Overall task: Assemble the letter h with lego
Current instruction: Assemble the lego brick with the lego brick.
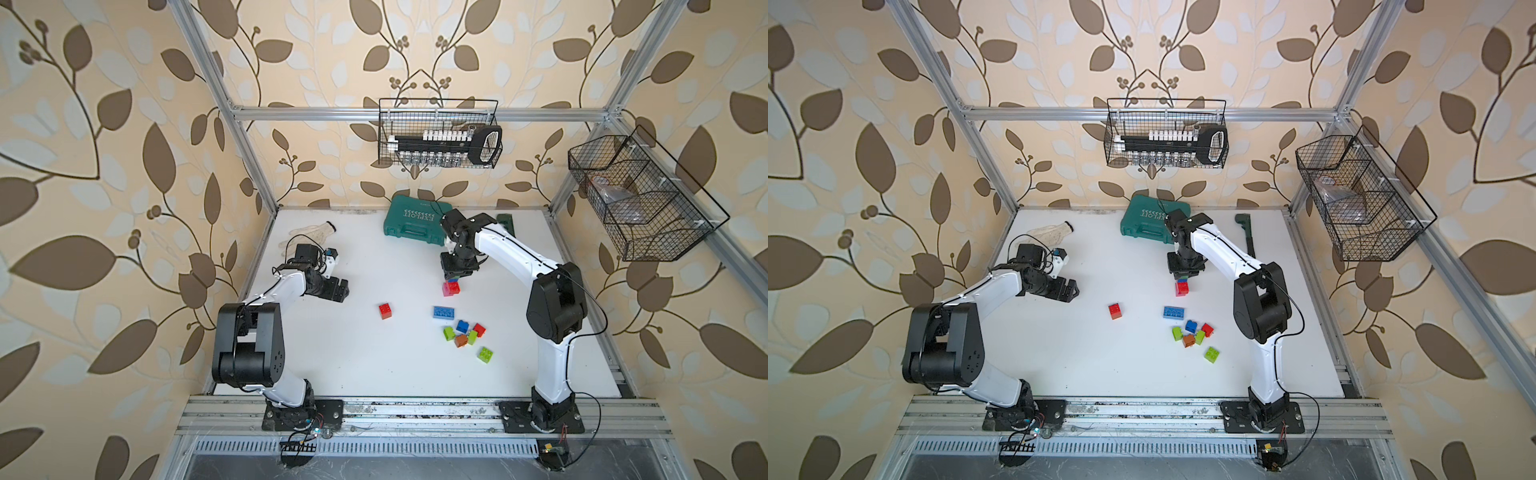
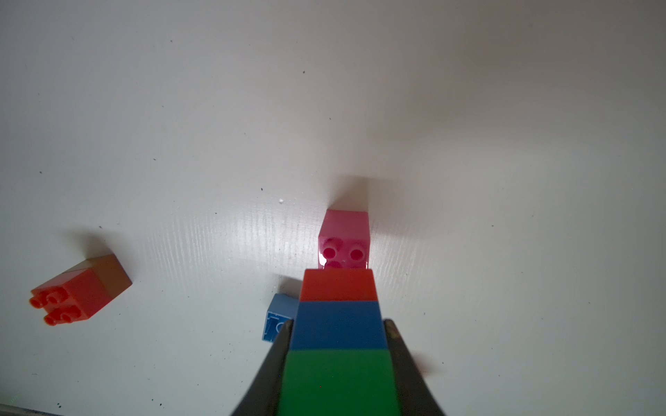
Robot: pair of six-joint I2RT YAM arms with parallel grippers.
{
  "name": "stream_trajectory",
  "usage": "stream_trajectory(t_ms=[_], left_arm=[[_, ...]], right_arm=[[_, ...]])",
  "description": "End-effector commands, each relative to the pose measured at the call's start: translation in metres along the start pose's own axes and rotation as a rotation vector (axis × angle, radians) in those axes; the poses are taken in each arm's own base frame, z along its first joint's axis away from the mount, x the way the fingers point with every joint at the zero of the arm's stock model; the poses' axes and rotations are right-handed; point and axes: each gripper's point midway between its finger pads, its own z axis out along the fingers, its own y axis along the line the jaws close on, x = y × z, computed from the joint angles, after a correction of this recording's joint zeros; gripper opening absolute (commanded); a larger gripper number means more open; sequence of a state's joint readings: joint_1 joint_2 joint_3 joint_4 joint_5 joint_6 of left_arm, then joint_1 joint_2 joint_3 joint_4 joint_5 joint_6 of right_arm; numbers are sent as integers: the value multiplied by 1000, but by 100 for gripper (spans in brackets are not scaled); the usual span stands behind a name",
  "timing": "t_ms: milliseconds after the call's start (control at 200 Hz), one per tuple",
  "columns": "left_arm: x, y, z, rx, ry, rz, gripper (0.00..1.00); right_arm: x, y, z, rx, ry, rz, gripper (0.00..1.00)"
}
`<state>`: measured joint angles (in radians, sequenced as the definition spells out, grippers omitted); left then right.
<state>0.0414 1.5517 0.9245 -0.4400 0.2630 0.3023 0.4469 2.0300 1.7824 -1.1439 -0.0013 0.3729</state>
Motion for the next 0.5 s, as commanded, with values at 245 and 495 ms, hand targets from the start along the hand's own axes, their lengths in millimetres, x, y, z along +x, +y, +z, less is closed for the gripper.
stream_trajectory(t_ms=[245,495], left_arm=[[-9,0,-6,19,-25,-14,99],[-9,-1,-6,25,-29,-13,99]], right_arm=[[2,-7,19,46,59,18,29],[6,-11,28,70,77,32,29]])
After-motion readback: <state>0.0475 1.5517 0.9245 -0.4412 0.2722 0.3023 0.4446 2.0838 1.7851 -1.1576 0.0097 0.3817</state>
